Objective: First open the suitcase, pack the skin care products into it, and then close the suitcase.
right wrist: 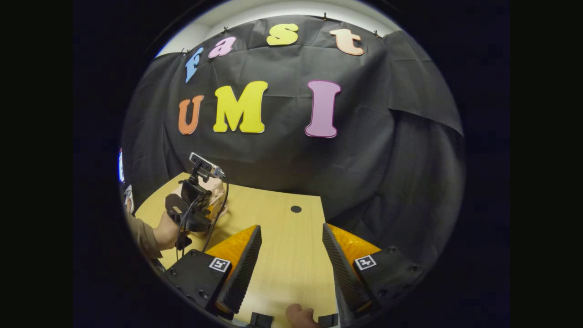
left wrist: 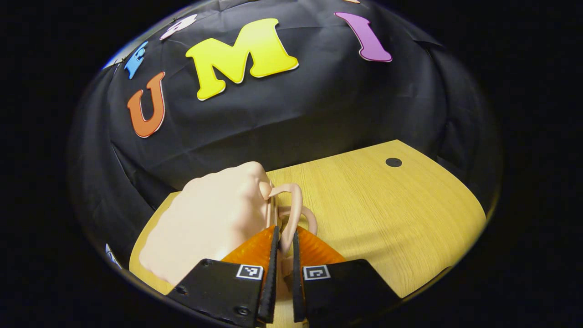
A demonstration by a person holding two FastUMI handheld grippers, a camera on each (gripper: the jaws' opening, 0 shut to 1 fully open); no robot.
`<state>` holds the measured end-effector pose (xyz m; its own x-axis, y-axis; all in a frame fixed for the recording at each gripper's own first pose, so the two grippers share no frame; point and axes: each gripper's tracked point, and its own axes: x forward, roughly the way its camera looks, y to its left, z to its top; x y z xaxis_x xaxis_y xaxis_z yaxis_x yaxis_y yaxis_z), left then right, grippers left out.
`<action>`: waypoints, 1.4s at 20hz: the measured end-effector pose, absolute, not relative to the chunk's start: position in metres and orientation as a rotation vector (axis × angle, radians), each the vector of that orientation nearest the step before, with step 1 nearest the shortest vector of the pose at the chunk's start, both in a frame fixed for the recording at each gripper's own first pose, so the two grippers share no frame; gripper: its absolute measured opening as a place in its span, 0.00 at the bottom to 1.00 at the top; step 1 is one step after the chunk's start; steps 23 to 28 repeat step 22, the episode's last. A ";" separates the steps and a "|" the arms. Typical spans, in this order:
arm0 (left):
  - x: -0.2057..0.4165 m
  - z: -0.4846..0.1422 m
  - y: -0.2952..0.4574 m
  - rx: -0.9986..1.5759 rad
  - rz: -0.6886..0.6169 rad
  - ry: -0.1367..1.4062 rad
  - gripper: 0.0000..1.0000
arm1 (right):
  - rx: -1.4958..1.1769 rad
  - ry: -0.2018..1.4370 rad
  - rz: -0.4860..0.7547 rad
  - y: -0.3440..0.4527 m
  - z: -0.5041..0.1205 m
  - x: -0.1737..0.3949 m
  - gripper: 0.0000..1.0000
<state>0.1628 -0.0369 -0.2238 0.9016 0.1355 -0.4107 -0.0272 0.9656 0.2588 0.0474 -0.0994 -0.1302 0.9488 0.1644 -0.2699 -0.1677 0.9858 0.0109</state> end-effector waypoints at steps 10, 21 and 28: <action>0.090 -0.037 -0.026 0.030 0.106 0.155 0.99 | 0.049 0.118 0.232 -0.070 -0.055 0.079 0.80; -0.039 0.069 0.055 -0.022 0.128 -0.035 0.98 | 0.087 0.079 0.181 0.018 -0.020 0.016 0.80; -0.047 0.065 0.060 -0.026 0.127 -0.030 0.99 | 0.080 0.068 0.168 0.022 -0.017 0.009 0.80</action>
